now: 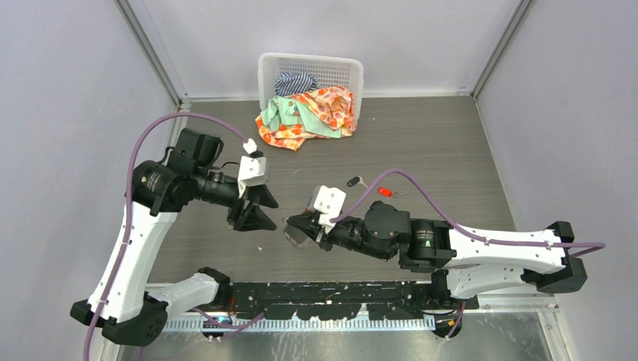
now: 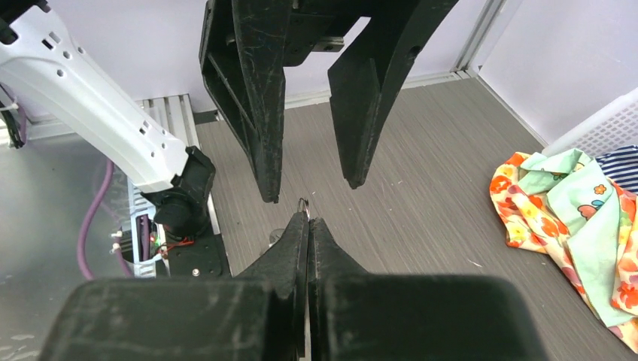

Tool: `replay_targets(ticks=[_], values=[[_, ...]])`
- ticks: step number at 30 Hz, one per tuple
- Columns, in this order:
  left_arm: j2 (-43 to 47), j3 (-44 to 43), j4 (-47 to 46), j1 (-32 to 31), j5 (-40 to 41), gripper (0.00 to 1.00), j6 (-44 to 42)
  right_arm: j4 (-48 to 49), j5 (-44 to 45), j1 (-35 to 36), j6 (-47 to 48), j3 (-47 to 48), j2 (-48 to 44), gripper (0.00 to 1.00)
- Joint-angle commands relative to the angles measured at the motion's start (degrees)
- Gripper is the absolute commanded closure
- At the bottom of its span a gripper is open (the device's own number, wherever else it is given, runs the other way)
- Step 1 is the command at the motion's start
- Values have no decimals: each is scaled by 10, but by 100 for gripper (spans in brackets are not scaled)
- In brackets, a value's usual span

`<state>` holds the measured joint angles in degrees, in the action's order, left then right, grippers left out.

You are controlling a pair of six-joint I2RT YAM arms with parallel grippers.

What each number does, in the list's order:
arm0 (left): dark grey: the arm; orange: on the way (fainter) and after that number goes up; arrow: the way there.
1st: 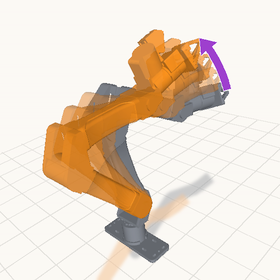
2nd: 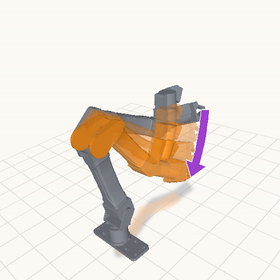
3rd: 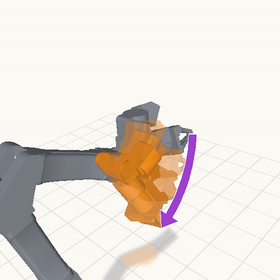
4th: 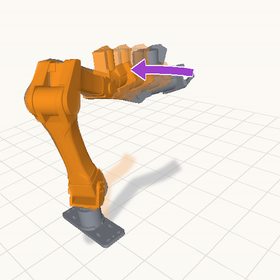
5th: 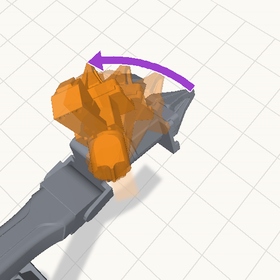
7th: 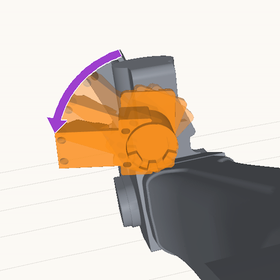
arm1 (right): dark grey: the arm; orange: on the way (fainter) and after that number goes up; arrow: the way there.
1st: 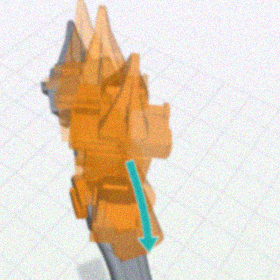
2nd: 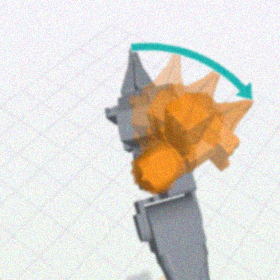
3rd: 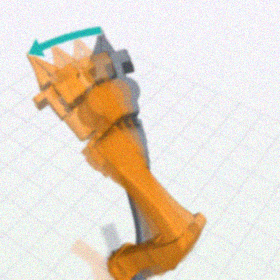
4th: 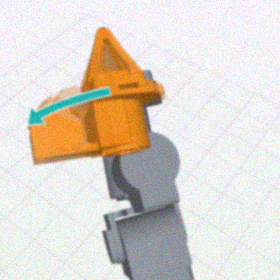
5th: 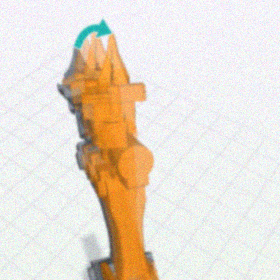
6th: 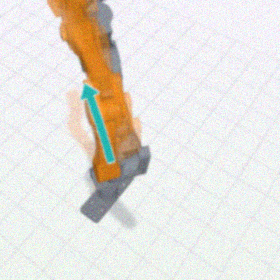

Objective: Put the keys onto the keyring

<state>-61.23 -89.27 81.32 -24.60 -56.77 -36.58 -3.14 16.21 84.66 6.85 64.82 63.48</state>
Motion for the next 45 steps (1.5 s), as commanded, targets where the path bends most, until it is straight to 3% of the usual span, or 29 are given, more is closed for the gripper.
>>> replay_targets(ticks=[1,10,29,45], values=[[0,-29,-24,-29,38,46,-5,41,18,2,5,-2,-24,99],[-1,-21,-63,-131,107,55,31,59,13,2,-7,-14,-29,99],[11,-13,-106,-136,121,75,89,45,17,2,-18,-8,-17,99],[20,1,-108,-136,108,63,95,36,41,2,-24,13,5,99]])
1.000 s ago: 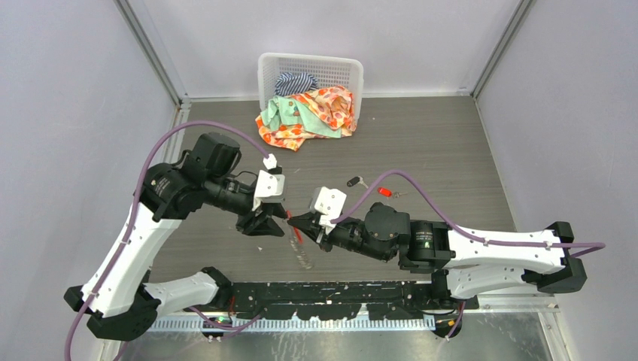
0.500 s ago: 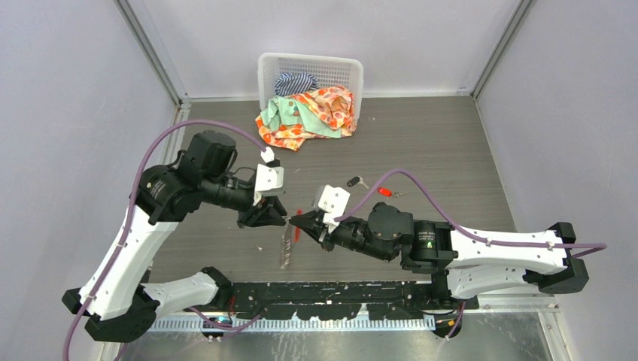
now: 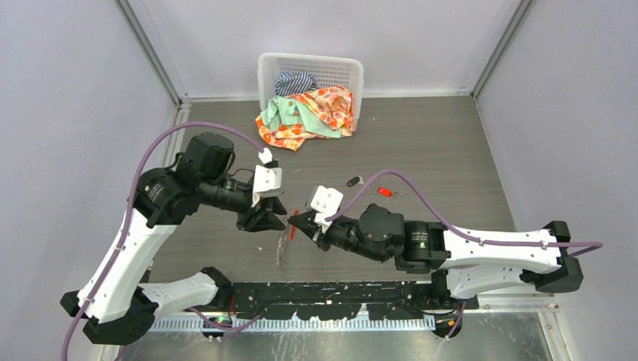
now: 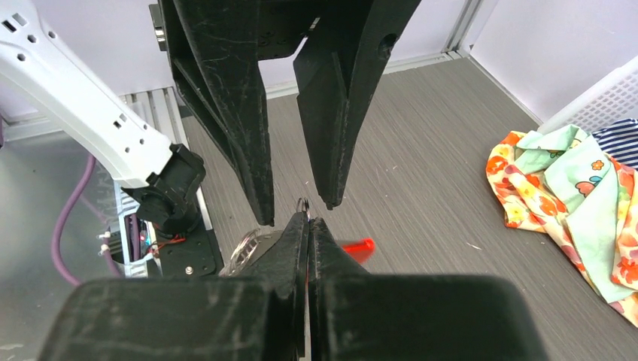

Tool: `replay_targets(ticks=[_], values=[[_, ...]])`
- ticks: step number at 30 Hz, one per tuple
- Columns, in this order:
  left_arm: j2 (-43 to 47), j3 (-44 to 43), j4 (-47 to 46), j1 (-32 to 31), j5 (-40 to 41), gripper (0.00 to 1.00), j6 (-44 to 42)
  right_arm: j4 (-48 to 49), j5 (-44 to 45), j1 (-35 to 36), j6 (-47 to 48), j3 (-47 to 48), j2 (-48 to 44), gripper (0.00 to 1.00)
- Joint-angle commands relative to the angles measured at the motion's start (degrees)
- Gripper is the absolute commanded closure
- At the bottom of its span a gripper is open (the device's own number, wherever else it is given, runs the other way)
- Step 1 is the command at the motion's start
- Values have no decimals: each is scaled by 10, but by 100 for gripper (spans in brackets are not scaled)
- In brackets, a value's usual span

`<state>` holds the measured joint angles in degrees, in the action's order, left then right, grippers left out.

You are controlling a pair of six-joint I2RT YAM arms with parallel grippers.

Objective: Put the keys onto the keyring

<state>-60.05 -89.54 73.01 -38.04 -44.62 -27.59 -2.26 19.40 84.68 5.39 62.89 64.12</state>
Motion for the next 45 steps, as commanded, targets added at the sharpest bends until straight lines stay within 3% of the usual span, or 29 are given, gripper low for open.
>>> replay_targets(ticks=[1,8,15,22,26,37,45], values=[[8,4,-25,-2,-11,66,4,27,8,2,-10,33,1,99],[13,15,-25,-3,18,77,-15,27,-5,2,-16,34,-4,99],[18,33,-36,-5,52,99,-34,27,-24,2,-29,36,-7,99],[35,54,-91,-7,72,100,-19,33,-46,2,-46,36,-9,99],[51,71,-118,-7,81,99,-15,34,-52,2,-53,39,-15,83],[68,96,-170,-7,69,100,-41,27,-91,2,-72,43,-65,57],[97,116,-212,-7,18,100,-73,-19,-99,2,-67,20,-136,55]])
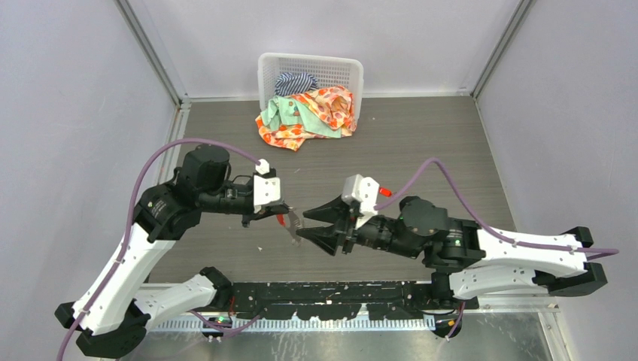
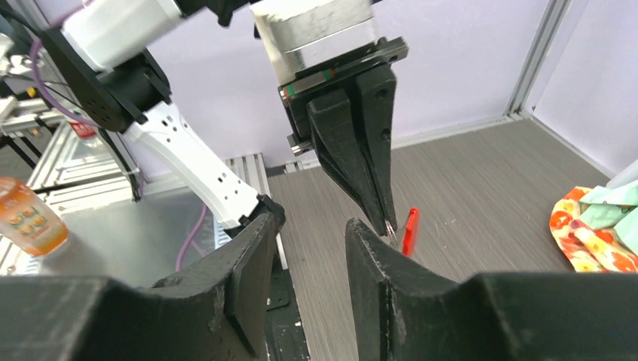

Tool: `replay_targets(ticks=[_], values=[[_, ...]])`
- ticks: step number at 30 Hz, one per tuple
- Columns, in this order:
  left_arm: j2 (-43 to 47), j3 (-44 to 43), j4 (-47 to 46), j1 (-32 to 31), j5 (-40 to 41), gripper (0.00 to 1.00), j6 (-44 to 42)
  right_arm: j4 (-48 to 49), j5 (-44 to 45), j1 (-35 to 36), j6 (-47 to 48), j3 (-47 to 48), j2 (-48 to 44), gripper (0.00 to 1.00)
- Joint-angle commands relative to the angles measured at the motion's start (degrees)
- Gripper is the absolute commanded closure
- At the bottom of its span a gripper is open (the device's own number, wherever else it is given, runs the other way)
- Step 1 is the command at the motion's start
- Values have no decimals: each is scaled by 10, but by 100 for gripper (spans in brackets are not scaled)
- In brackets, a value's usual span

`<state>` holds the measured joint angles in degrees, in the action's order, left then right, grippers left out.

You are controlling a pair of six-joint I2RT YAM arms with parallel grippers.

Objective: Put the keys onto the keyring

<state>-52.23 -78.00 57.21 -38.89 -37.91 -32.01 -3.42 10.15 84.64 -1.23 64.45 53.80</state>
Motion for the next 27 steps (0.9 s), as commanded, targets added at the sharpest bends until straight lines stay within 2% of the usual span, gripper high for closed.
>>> replay_targets(ticks=[1,3,7,10,14,18,27], values=[[26,6,-54,1,-71,100,-52,-14,-5,2,2,1,-40,55],[39,15,-64,1,-114,100,-85,-23,-4,2,9,-8,-56,55],[49,20,-110,1,-182,100,-94,-20,-6,3,45,-31,-81,55],[46,17,-163,1,-211,100,-41,-12,-27,2,70,-45,-86,55],[49,28,-264,1,-238,100,78,-1,-71,2,91,-47,-76,55],[40,28,-318,1,-263,100,158,10,-94,2,101,-35,-61,55],[29,30,-331,1,-306,100,186,47,-103,3,116,-34,-68,56]])
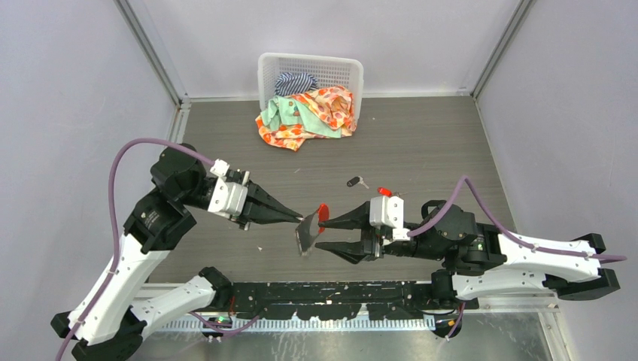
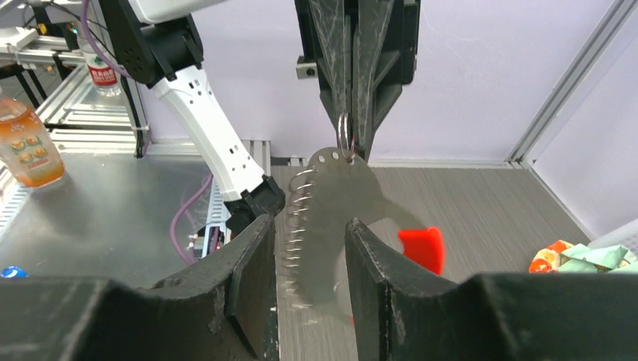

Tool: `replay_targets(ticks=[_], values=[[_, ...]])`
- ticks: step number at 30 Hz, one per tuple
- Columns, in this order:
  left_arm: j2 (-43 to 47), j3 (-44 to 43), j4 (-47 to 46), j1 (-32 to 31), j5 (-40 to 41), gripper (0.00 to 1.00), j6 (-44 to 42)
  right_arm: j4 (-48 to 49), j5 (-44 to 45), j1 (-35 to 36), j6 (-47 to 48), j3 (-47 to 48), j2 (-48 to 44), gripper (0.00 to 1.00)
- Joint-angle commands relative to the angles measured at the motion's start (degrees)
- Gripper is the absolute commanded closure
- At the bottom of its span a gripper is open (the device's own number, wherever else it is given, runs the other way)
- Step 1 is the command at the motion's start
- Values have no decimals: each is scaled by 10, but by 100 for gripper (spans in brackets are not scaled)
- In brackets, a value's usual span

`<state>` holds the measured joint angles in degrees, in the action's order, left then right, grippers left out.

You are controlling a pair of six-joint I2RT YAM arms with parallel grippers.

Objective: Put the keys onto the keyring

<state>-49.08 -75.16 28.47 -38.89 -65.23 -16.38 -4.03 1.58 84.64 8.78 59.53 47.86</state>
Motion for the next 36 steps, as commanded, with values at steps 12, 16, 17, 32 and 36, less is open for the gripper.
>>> replay_targets(ticks=[12,16,17,32,36], values=[[8,29,-53,1,-16,100,36,70,32,2,32,40,31,63],[12,31,-53,1,-19,100,39,84,52,2,35,37,39,64],[13,32,-52,1,-20,100,40,85,55,2,36,38,41,65],[21,33,-50,1,-18,100,39,90,93,3,35,31,36,66],[24,31,-50,1,-6,100,39,70,96,2,34,38,39,66]])
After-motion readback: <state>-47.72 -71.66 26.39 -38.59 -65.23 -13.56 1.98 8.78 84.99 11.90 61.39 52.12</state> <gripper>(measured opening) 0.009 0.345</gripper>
